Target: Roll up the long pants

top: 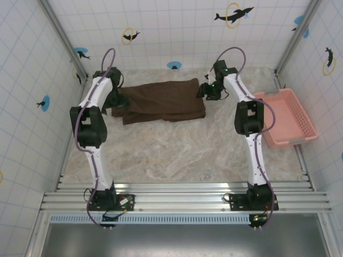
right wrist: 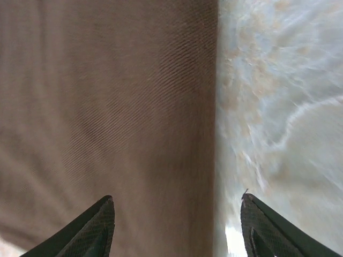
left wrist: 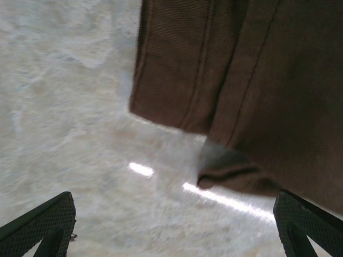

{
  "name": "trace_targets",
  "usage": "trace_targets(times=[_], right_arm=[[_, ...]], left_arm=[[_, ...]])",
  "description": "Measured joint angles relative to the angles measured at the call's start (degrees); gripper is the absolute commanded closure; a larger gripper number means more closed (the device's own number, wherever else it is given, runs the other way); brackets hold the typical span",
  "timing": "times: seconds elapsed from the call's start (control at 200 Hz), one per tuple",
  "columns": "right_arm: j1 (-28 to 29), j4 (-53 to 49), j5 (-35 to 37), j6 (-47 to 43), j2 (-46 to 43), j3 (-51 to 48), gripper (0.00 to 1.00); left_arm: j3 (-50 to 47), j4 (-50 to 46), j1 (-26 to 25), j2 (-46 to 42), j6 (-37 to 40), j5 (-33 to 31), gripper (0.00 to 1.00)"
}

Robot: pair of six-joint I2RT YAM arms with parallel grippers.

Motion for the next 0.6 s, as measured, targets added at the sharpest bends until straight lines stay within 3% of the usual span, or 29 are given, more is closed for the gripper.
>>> trace_targets(times=[0.08, 0.185, 0.28, 0.4, 0.6], right_arm=[[0.83, 0.44, -0.68, 0.70, 2.23, 3.04, 0.43], [1.77, 0.46, -0.66, 1.53, 3.39, 4.15, 0.71], [2.21, 0.59, -1.11, 1.53, 3.87, 3.72, 0.88], [2.19, 2.75, -2.38, 0.79, 1.33, -2.14, 0.93], [2.43, 5.55, -3.89, -1.05, -10.95, -24.09, 0.95]], left_arm=[[0.70, 0.79, -0.24, 4.13, -2.38, 1.16, 0.03], [1.70, 0.31, -0.81, 7.43, -4.94, 1.79, 0.03], [5.29, -0.55, -1.25, 9.09, -6.88, 1.79, 0.03], [12.41, -1.88, -1.51, 13.60, -8.74, 2.62, 0.03], [28.06, -2.95, -2.36, 22.69, -11.52, 4.00, 0.03]])
